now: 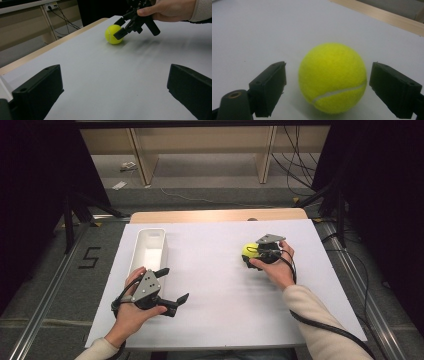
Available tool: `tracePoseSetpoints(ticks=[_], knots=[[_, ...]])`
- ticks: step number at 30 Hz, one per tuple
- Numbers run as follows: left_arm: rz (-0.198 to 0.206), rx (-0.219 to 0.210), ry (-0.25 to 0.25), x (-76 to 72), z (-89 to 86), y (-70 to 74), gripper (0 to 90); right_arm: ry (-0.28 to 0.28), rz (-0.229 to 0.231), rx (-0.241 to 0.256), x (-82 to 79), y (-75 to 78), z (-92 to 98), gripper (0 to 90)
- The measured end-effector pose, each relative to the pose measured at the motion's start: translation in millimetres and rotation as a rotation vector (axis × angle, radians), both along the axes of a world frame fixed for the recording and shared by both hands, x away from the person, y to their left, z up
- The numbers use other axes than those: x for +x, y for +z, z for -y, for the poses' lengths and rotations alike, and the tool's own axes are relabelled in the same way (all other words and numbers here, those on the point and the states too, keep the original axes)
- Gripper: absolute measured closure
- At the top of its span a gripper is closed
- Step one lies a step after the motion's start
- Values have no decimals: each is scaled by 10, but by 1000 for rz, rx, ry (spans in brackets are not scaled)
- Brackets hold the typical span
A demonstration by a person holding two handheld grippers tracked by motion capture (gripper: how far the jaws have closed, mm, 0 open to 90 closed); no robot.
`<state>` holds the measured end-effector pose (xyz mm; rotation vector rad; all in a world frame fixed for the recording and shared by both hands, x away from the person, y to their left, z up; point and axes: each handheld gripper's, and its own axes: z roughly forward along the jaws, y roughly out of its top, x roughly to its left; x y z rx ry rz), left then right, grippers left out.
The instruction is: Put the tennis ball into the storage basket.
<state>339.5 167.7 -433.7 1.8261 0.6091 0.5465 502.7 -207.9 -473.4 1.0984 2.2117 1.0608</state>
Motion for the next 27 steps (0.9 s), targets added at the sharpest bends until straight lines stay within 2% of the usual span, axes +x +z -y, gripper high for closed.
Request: tracePoseSetpoints(ticks=[15,18,22,27], knots=[[-2,7,-5,-10,1,-5,0,-21,-41,-19,129,-81,-60,151],[-2,6,-6,-12,1,-5,0,-26,-43,-26,135,-97,-72,167],[-1,3,-4,-15,0,-5,0,-33,-40,-28,137,-97,-76,251],[-2,2,-5,-17,0,-6,0,-40,-44,-18,137,-92,-71,260]])
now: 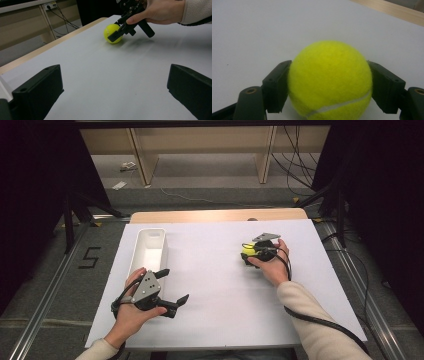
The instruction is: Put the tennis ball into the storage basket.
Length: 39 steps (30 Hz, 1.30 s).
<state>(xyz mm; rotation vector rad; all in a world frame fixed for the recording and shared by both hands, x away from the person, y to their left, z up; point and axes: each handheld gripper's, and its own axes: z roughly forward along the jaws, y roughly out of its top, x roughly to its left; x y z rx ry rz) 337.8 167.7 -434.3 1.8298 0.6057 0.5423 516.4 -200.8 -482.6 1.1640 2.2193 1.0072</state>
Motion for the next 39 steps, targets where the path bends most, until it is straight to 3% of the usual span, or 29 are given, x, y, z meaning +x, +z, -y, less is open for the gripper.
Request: tracePoseSetpoints(ticks=[11,30,39], knots=[[3,-1,0,-6,-1,8,0,3,8,2,-18,16,-15,262],[6,-3,0,-12,-4,16,0,34,69,29,-109,187,-116,262],[6,-2,-1,-11,-3,15,0,24,89,46,-129,249,-117,263]])
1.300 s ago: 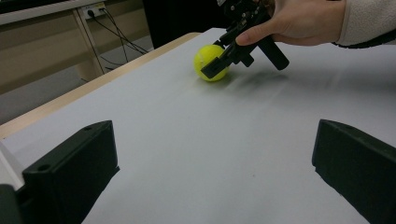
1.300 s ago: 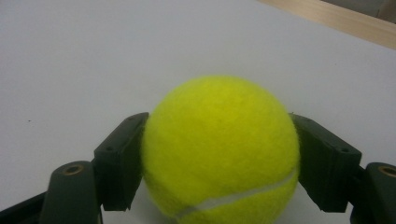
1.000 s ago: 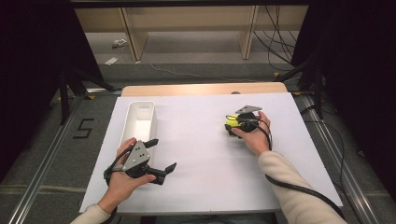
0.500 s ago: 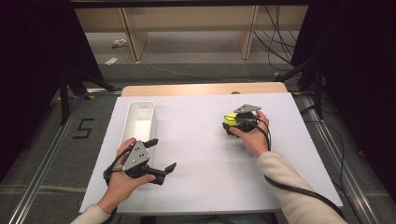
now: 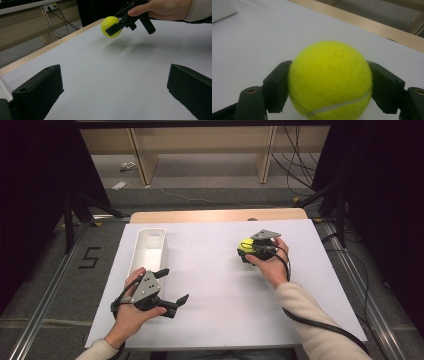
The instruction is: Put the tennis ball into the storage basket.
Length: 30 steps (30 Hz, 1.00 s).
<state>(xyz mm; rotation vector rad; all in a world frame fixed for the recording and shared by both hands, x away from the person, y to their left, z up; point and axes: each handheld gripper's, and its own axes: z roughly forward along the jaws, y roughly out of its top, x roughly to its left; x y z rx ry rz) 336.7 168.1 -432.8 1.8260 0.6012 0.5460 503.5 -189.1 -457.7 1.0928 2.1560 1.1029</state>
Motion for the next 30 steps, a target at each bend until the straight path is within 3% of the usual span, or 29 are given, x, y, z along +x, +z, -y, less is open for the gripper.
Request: tracePoseSetpoints(ticks=[30], knots=[[1,0,2,2,-3,1,0,14,26,71,-70,159,-79,264]])
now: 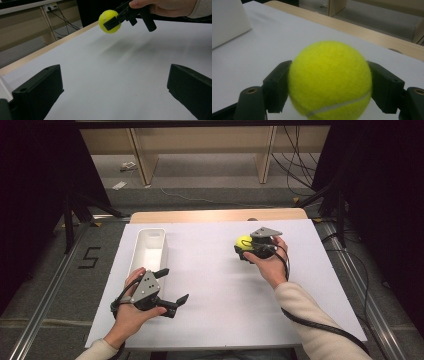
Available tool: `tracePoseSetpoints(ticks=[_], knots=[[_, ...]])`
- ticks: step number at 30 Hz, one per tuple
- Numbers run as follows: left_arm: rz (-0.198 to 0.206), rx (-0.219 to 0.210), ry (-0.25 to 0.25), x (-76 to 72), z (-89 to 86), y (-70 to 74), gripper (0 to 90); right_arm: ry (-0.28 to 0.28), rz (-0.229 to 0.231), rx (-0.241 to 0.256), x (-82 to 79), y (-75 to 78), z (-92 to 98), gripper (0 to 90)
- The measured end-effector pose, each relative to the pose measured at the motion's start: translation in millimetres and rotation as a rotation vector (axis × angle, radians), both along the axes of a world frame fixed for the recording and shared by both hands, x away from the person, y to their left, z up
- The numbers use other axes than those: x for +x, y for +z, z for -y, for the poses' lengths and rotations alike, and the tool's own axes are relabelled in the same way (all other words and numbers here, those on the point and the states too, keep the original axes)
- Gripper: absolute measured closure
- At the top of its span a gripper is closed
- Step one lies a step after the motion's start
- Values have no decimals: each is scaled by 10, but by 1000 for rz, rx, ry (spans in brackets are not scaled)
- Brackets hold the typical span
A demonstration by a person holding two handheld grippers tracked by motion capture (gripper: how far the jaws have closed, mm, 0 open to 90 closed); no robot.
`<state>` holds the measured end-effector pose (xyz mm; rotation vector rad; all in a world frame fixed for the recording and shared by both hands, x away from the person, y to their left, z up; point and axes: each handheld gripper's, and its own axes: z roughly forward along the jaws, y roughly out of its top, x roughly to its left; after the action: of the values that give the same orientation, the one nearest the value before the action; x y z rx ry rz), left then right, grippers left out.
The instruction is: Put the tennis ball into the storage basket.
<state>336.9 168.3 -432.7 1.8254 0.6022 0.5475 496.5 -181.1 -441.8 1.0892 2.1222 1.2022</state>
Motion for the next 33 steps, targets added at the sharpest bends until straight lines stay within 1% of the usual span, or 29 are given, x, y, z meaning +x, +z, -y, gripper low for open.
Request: tracePoseSetpoints(ticks=[4,8,15,24,29,33], knots=[[0,-1,0,1,1,0,0,13,11,3,-16,23,-32,264],[-1,-1,0,2,0,-1,0,16,8,8,-25,32,-43,264],[0,-2,1,2,-1,-1,0,27,20,16,-39,57,-56,264],[-1,-1,0,1,0,0,0,37,24,24,-65,85,-92,265],[-1,-1,-1,2,0,-1,0,59,28,31,-83,104,-131,264],[0,-2,0,1,0,1,0,64,27,35,-96,110,-153,265]])
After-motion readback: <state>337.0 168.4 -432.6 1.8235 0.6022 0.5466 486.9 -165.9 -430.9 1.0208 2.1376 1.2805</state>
